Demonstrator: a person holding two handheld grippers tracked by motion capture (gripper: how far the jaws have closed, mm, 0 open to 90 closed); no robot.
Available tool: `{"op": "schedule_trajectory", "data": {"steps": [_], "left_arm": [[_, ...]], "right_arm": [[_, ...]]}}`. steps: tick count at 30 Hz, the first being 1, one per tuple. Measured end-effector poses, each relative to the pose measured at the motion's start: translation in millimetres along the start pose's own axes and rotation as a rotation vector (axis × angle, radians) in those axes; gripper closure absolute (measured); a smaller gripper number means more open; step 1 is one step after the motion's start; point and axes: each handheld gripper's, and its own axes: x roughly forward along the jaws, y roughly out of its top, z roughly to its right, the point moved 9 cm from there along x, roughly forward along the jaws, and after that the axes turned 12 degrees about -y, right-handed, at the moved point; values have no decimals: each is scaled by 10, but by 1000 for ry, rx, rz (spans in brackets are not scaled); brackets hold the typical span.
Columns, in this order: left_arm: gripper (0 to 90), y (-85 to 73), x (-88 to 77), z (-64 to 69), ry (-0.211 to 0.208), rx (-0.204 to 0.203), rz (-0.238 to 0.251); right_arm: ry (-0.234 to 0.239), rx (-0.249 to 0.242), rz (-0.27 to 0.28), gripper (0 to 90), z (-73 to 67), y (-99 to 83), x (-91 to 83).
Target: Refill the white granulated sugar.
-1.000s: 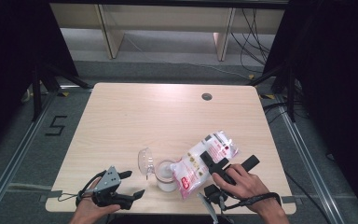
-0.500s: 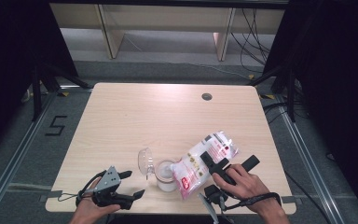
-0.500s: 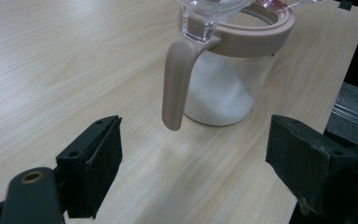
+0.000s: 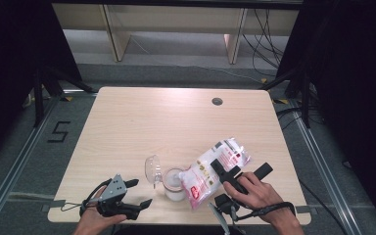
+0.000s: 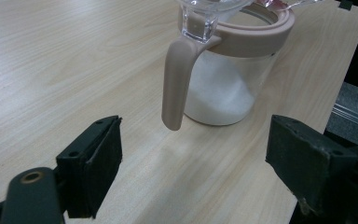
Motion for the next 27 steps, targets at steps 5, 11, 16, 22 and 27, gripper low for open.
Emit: {"op": "schedule_trajectory", "data": {"steps": [5, 11, 16, 22, 27], "left_arm": [[180, 0, -1, 1, 0, 0, 0], [180, -1, -7, 0, 1, 1, -4], [180, -1, -7, 1, 1, 1, -4], [180, 0, -8, 1, 1, 1, -4], [180, 0, -8, 0, 1, 2, -4]], "right_arm": [[-2, -14, 0, 733, 17, -13, 0], [-4, -22, 6, 741, 15, -9, 0], [-2, -19, 8, 745, 18, -11, 5], [7, 36, -8, 750, -25, -22, -14], [9, 28, -8, 752, -22, -23, -16]]}}
